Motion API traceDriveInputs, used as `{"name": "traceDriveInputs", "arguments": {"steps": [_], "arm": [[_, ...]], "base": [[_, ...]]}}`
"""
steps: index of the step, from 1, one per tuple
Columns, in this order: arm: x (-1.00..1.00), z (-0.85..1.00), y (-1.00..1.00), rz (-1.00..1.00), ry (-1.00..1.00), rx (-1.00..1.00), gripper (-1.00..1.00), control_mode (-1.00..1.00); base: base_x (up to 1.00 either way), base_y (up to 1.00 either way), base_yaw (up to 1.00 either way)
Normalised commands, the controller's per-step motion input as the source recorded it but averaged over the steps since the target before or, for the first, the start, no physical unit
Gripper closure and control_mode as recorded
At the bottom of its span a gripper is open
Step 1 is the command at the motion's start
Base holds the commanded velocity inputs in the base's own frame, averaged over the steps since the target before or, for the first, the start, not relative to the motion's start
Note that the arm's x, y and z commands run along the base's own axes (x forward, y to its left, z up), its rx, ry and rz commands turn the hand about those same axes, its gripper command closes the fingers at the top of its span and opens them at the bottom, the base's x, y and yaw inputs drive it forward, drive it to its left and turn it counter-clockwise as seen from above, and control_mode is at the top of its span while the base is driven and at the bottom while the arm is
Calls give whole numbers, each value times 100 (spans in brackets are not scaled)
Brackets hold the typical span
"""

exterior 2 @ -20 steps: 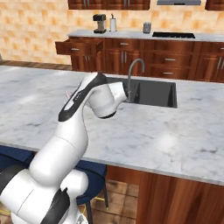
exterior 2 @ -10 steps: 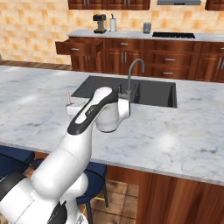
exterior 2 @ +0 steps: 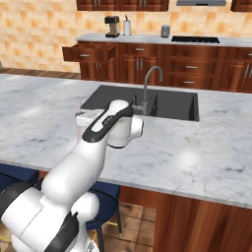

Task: Take a straw from the drawer in front and place it inside the glass cup on the dining counter.

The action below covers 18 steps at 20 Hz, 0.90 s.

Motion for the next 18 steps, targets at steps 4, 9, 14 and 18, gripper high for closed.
{"name": "traceDriveInputs", "arguments": {"steps": [4, 9, 14, 18], "arm": [[2, -24, 0, 0, 0, 0, 100, -100], [8, -27, 0, 1, 0, 0, 100, -100], [27, -25, 0, 6, 0, 0, 100, -100], [37, -38, 0, 8, 0, 0, 100, -100]], "base": [[0, 0, 0], [0, 0, 0], [0, 0, 0], [0, 0, 0]]}}
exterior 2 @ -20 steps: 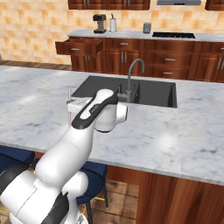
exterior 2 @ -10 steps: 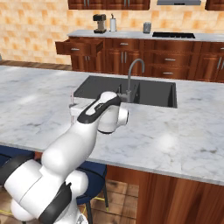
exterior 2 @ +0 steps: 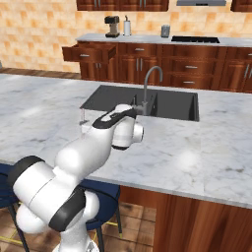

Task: Take a straw from the drawer in front and place it inside the glass cup on the dining counter.

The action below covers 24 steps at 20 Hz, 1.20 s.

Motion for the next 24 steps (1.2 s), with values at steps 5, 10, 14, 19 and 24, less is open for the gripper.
{"name": "traceDriveInputs", "arguments": {"steps": [5, 10, 14, 19, 24], "arm": [[50, -30, 0, 9, 0, 0, 100, -100], [46, -21, 0, 10, 0, 0, 100, -100], [32, -21, 0, 11, 0, 0, 100, -100], [8, -30, 5, 14, 0, 0, 100, -100], [0, -24, 8, 12, 0, 0, 100, -100]], "base": [[0, 0, 0], [0, 0, 0], [0, 0, 0], [0, 0, 0], [0, 0, 0]]}}
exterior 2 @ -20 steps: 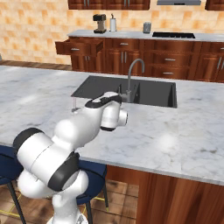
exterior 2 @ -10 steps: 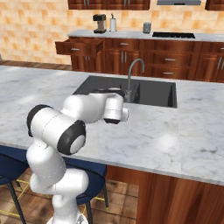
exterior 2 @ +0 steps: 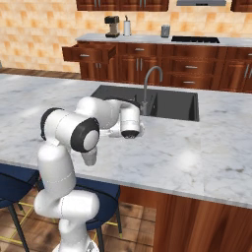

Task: Take a straw from the drawer in front and place it inside the glass cup on the dining counter.

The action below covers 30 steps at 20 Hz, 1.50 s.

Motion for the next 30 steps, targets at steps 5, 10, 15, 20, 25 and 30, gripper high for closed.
{"name": "traceDriveInputs", "arguments": {"steps": [5, 10, 15, 20, 25, 30], "arm": [[0, -9, 15, 10, -1, 2, 100, -100], [0, 0, 18, 9, -4, 7, 100, -100], [5, 1, 0, 7, -12, 7, 100, -100], [0, 0, -3, 7, -20, 1, 100, -100], [0, -4, -9, 6, -16, 0, 100, -100], [-1, -22, -6, 1, -2, 0, 100, -100]], "base": [[0, 0, 0], [0, 0, 0], [0, 0, 0], [0, 0, 0], [0, 0, 0], [0, 0, 0]]}}
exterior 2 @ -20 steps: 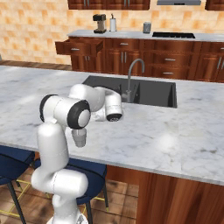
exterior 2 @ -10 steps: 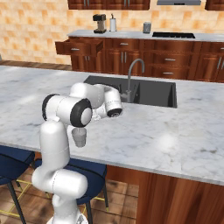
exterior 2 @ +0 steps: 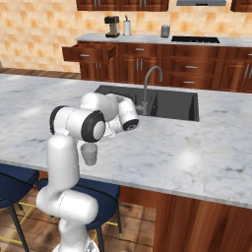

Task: Take a straw from the drawer in front and place it inside the glass cup on the dining counter.

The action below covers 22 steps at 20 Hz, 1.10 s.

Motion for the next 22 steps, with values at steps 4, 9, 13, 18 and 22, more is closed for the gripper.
{"name": "traceDriveInputs", "arguments": {"steps": [4, 9, 13, 18, 22], "arm": [[0, -24, 0, 0, 0, 1, 100, -100], [-5, -16, 0, 0, -1, 0, 100, -100], [-23, -2, 0, 0, -4, 0, -100, -100], [-34, 0, 0, 0, -12, 0, -100, -100], [-19, 0, 0, 0, -17, 0, -100, -100]], "base": [[0, 0, 0], [0, 0, 0], [0, 0, 0], [0, 0, 0], [0, 0, 0]]}}
